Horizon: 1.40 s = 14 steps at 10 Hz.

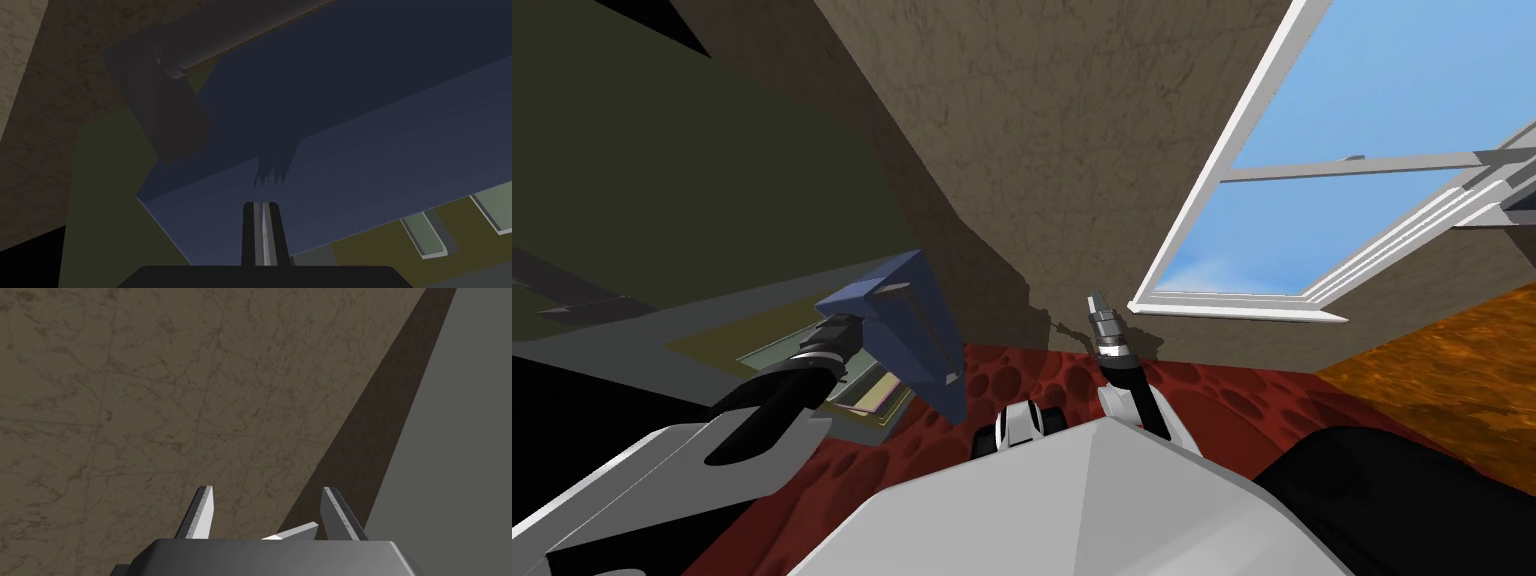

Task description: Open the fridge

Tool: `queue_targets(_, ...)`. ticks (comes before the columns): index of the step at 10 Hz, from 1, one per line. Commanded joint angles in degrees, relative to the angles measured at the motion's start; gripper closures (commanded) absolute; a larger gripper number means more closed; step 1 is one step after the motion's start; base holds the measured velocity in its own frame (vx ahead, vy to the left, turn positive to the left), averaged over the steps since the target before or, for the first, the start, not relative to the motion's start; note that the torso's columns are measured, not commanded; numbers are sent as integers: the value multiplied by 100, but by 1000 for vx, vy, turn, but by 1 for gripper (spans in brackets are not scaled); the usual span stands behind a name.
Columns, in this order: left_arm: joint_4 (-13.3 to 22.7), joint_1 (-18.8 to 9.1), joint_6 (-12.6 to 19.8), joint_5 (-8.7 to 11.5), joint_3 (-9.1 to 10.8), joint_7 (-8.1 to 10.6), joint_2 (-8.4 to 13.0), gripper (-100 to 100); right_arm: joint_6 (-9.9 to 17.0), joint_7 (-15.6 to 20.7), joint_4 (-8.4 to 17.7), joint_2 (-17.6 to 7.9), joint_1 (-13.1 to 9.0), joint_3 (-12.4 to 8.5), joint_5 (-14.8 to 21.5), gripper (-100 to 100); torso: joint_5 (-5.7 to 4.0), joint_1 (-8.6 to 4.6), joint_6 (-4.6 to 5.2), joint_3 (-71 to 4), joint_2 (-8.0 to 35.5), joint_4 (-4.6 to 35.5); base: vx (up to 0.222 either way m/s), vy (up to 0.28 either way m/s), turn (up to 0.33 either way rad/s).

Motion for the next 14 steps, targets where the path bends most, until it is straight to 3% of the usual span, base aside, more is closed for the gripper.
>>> queue_targets(1,22,-69,8,-134,171,23,30,-100,0,0,0,0,0,0,0,0,-30,-37,13,-18,-17,10,109,-165,23)
queue_targets(9,22,-120,40,-249,278,34,43,-100,0,0,0,-2,-1,-1,0,0,-63,-33,43,-60,-57,25,30,-57,1)
queue_targets(10,29,-41,142,-163,134,16,21,-100,0,0,0,-2,-1,-1,0,0,-70,-36,45,-64,-60,29,-26,-5,40)
queue_targets(14,511,-319,125,-3,202,-34,10,-100,0,0,0,-2,-2,-1,0,0,-35,-12,33,-54,-61,4,-34,7,-66)
